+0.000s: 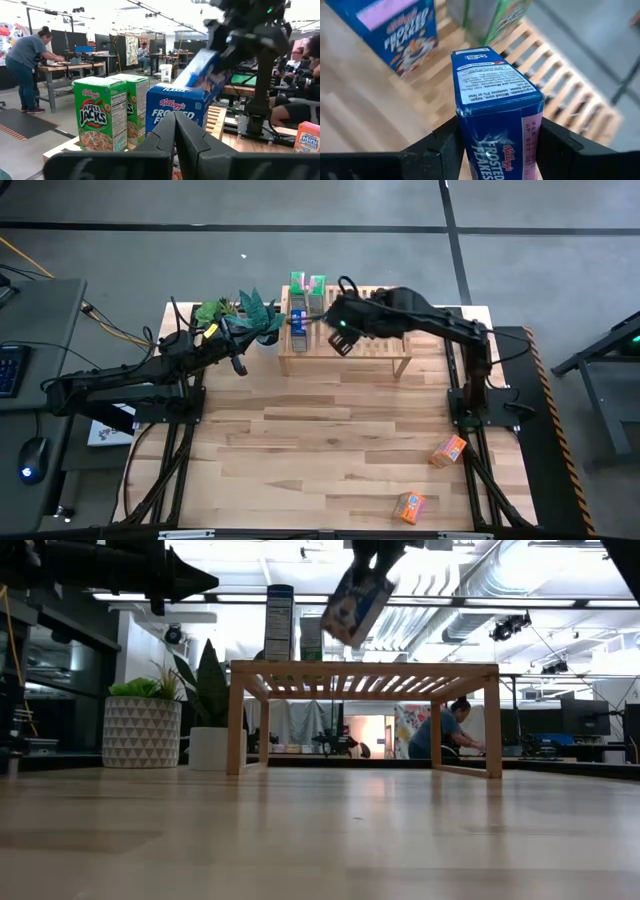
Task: Stack cereal on shelf
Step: Put the blue cereal box on the shelf aligned with the other blue cereal box
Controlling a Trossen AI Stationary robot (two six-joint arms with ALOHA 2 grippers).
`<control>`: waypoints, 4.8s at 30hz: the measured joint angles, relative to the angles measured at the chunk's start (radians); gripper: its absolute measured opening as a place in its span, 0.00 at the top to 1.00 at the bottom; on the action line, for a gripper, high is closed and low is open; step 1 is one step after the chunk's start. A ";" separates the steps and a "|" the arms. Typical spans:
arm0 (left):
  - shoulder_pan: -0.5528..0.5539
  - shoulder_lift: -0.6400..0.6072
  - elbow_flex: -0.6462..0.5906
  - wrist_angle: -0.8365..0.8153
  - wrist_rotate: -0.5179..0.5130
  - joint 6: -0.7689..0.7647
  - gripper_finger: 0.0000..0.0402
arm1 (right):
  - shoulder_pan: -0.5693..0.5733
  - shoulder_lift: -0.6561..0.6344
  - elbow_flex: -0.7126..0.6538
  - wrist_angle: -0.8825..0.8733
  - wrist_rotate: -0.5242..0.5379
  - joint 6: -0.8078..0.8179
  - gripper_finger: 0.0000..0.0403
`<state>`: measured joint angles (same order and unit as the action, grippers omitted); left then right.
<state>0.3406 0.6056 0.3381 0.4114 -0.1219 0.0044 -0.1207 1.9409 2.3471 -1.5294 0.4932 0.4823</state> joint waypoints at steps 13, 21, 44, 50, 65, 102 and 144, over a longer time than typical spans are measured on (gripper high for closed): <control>0.000 0.000 0.000 0.001 0.000 0.000 1.00 | -0.076 0.003 -0.074 0.139 -0.155 -0.017 0.52; 0.000 0.000 0.000 0.001 0.000 0.000 1.00 | -0.076 0.003 -0.074 0.155 -0.164 -0.012 0.52; 0.000 0.000 0.000 0.001 0.000 0.000 1.00 | -0.084 0.012 -0.100 0.190 -0.153 -0.064 0.52; 0.000 0.000 0.000 0.000 0.000 0.000 1.00 | -0.104 0.012 -0.157 0.231 -0.187 -0.078 0.52; 0.000 0.000 0.000 0.000 0.000 0.000 1.00 | -0.115 0.017 -0.171 0.278 -0.187 -0.125 0.43; -0.001 0.000 0.000 -0.054 0.000 0.000 1.00 | 0.095 -0.108 -0.170 -0.018 0.000 -0.170 0.23; -0.001 0.000 0.000 -0.039 0.000 -0.002 1.00 | 0.519 -0.402 -1.557 1.773 0.801 -0.188 0.23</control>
<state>0.3397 0.6052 0.3378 0.3729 -0.1219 0.0025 0.3986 1.5384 0.7899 0.2432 1.2940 0.2945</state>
